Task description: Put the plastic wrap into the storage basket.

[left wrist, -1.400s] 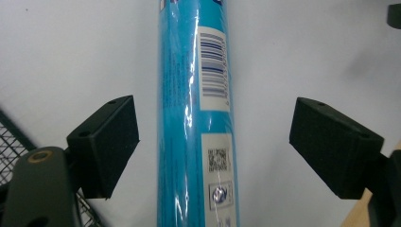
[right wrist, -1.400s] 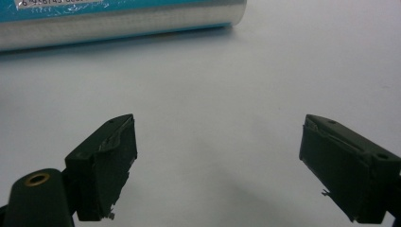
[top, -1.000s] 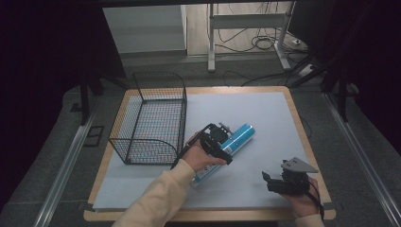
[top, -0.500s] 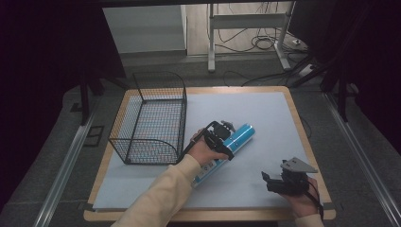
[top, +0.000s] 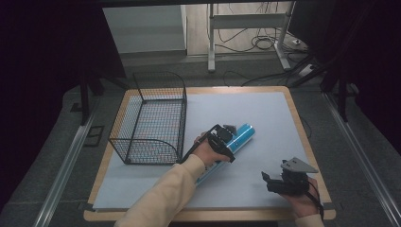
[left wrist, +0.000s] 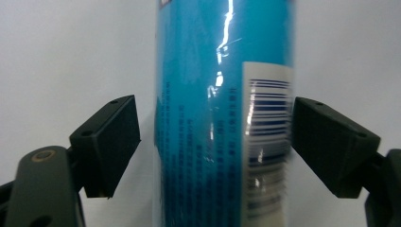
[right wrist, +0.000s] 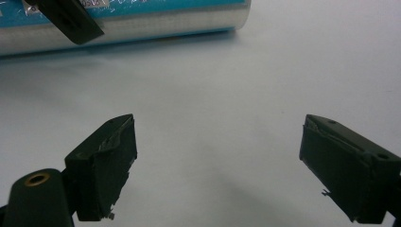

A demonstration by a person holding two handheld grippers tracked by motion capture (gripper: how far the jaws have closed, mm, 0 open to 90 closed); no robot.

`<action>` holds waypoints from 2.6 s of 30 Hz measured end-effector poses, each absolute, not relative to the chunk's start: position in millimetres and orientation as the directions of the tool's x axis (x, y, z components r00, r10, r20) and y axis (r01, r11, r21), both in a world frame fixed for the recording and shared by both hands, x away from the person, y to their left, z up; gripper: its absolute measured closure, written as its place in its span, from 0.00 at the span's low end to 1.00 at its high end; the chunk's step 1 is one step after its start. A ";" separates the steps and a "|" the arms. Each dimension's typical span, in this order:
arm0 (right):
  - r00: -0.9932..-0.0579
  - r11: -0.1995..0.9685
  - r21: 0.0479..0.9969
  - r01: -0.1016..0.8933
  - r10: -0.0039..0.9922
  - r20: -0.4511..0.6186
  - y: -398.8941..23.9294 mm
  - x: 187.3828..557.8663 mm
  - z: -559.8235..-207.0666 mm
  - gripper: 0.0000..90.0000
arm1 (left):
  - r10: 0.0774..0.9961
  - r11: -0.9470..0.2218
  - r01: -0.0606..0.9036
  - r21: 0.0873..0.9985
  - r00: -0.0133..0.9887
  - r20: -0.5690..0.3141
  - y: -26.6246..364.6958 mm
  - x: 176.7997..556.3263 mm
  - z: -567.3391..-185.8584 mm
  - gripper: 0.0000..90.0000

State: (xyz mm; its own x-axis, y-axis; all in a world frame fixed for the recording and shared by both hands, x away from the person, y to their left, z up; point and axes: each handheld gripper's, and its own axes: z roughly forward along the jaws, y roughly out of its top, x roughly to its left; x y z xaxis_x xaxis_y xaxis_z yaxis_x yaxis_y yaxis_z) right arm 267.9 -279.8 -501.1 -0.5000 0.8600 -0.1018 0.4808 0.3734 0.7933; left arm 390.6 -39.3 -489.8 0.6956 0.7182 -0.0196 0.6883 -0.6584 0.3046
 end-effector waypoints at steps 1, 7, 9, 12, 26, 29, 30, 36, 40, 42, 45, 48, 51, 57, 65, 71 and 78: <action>-0.500 0.373 0.794 0.480 0.860 -0.101 -279.9 267.9 -501.0 0.14 | 0.718 -0.660 0.689 0.301 0.696 -0.018 -39.6 391.0 -491.0 0.22; -0.498 0.371 0.796 0.479 0.861 -0.101 -281.4 268.1 -500.8 0.14 | 0.708 -0.665 0.690 0.288 0.704 -0.052 -38.0 391.5 -495.0 0.31; -0.497 0.369 0.796 0.481 0.862 -0.099 -281.6 268.2 -500.8 0.14 | 0.709 -0.662 0.693 0.286 0.702 -0.061 -37.7 391.8 -495.4 0.34; -0.499 0.368 0.796 0.481 0.861 -0.097 -281.0 268.0 -500.9 0.14 | 0.710 -0.660 0.697 0.279 0.700 -0.069 -37.1 393.0 -495.0 0.34; -0.498 0.337 0.806 0.486 0.865 -0.061 -283.9 268.3 -499.5 0.14 | 0.713 -0.655 0.710 0.258 0.694 -0.099 -36.6 397.5 -492.7 0.34; -0.497 0.340 0.806 0.484 0.865 -0.066 -283.6 268.4 -499.5 0.14 | 0.707 -0.665 0.707 0.240 0.699 -0.103 -37.1 399.6 -489.7 0.35; -0.498 0.342 0.806 0.483 0.864 -0.068 -283.7 268.4 -499.4 0.14 | 0.711 -0.661 0.711 0.242 0.696 -0.102 -38.0 399.4 -488.6 0.35; -0.497 0.342 0.807 0.480 0.865 -0.071 -284.1 268.1 -498.8 0.14 | 0.707 -0.665 0.706 0.242 0.700 -0.098 -37.3 403.0 -474.5 0.35; -0.496 0.344 0.808 0.479 0.865 -0.074 -284.5 268.2 -498.8 0.14 | 0.710 -0.661 0.708 0.250 0.697 -0.099 -36.0 403.3 -468.0 0.35; -0.495 0.346 0.807 0.478 0.865 -0.077 -284.7 268.2 -498.8 0.14 | 0.710 -0.656 0.710 0.255 0.695 -0.110 -34.6 403.7 -465.7 0.35; -0.492 0.344 0.808 0.478 0.867 -0.078 -285.2 268.3 -498.5 0.14 | 0.709 -0.658 0.707 0.260 0.698 -0.104 -32.5 403.5 -462.6 0.35; -0.492 0.344 0.808 0.479 0.867 -0.077 -285.4 268.6 -498.7 0.14 | 0.705 -0.662 0.703 0.260 0.702 -0.103 -30.4 404.3 -458.8 0.35; -0.492 0.345 0.808 0.478 0.867 -0.079 -285.5 268.7 -498.8 0.14 | 0.705 -0.658 0.701 0.275 0.702 -0.102 -29.2 404.8 -453.5 0.35; -0.489 0.343 0.807 0.480 0.869 -0.078 -286.3 269.0 -498.9 0.14 | 0.697 -0.659 0.686 0.308 0.711 -0.091 -28.5 405.5 -435.9 0.35; -0.489 0.344 0.807 0.480 0.869 -0.079 -286.2 268.8 -498.8 0.14 | 0.694 -0.655 0.673 0.343 0.716 -0.080 -27.2 406.3 -415.5 0.35; -0.489 0.344 0.805 0.482 0.869 -0.079 -286.2 269.6 -499.6 0.14 | 0.695 -0.652 0.668 0.357 0.716 -0.070 -25.5 407.7 -403.5 0.35; -0.487 0.345 0.803 0.485 0.870 -0.079 -286.3 269.5 -499.9 0.14 | 0.699 -0.647 0.667 0.370 0.712 -0.060 -24.7 409.8 -395.9 0.35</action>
State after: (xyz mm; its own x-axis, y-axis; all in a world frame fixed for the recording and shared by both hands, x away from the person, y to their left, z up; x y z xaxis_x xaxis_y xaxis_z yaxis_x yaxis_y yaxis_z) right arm 269.5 -286.3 -499.9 -0.4869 0.8699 -0.0793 0.4854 0.3449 0.8034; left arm 409.8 -24.7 -395.9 0.7123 0.6993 -0.0600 0.6666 -0.6473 0.3697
